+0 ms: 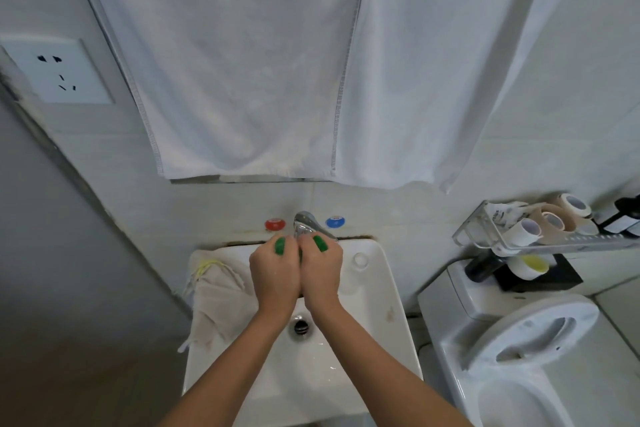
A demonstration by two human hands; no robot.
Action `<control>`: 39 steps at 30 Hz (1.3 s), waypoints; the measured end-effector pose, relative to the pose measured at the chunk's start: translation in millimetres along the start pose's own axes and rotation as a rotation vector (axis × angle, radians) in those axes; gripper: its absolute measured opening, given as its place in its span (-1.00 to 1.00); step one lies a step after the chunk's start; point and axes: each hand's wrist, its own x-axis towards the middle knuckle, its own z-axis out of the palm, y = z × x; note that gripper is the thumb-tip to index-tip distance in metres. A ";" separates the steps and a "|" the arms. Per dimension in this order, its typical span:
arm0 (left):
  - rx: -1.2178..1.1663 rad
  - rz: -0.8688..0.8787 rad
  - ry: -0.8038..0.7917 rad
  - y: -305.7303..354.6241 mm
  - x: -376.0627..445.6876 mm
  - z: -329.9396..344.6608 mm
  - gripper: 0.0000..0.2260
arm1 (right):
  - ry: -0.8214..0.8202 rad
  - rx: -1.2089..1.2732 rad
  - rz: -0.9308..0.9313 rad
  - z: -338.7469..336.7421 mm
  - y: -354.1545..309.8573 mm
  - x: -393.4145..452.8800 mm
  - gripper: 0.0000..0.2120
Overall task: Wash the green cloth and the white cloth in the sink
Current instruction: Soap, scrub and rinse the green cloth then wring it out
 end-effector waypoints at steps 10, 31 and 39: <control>0.017 -0.037 -0.167 2.4 21.7 -15.9 -0.77 | -0.176 -0.012 0.077 -2.8 -14.9 1.5 -0.81; 0.150 0.372 -0.541 111.0 88.6 -76.0 -0.81 | -0.334 -0.369 -0.346 -55.3 -140.6 50.4 -0.92; 0.899 0.697 -0.210 142.7 99.1 -96.5 -0.66 | -0.307 -0.184 -0.403 -66.0 -191.5 55.2 -0.82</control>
